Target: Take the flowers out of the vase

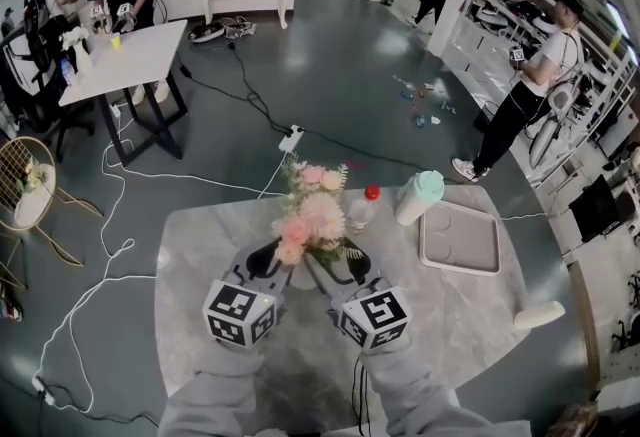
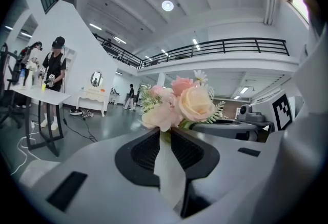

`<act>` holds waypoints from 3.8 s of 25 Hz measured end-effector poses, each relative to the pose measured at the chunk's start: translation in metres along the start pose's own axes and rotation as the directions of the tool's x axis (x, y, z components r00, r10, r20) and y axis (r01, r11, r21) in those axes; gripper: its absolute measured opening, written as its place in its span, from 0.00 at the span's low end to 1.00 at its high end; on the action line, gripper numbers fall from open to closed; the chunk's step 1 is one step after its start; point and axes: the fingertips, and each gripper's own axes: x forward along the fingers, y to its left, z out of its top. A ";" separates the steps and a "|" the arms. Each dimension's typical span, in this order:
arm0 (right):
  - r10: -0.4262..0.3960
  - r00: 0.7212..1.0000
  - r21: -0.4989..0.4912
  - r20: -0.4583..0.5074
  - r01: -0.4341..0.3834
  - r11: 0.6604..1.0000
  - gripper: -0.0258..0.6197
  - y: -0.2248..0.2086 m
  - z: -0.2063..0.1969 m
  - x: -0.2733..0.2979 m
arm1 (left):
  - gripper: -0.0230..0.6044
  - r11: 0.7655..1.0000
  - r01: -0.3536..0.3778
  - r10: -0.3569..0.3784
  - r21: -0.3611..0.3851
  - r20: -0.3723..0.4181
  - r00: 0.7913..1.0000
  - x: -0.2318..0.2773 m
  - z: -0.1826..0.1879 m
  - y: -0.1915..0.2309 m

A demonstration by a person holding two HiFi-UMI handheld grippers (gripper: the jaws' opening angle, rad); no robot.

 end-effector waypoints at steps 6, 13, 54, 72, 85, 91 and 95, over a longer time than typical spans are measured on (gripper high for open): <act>-0.030 1.000 0.007 0.008 0.030 1.000 0.32 -0.004 0.004 -0.003 | 0.15 1.000 -0.003 0.003 0.005 0.000 1.000 -0.001 0.003 -0.002; -0.071 0.997 0.002 0.005 0.071 0.997 0.21 -0.006 0.005 -0.004 | 0.15 1.000 -0.002 0.002 0.006 0.006 1.000 -0.005 0.006 -0.002; -0.093 0.983 -0.001 0.157 0.094 0.996 0.13 0.000 0.071 -0.030 | 0.15 0.998 -0.005 0.002 0.061 0.048 0.999 -0.029 0.040 -0.025; -0.143 0.915 -0.047 0.377 0.174 0.984 0.13 0.025 0.143 -0.067 | 0.15 0.995 -0.007 -0.004 0.098 0.118 0.993 -0.067 0.073 -0.037; -0.142 0.859 -0.069 0.492 0.201 0.977 0.13 0.052 0.195 -0.109 | 0.15 0.989 0.018 -0.044 0.145 0.179 0.983 -0.095 0.104 -0.071; -0.156 0.843 -0.057 0.515 0.215 0.975 0.13 0.061 0.205 -0.132 | 0.15 0.989 0.039 -0.067 0.144 0.194 0.979 -0.110 0.109 -0.088; -0.166 0.843 -0.056 0.512 0.225 0.973 0.13 0.072 0.203 -0.144 | 0.15 0.988 0.049 -0.076 0.145 0.186 0.979 -0.121 0.106 -0.095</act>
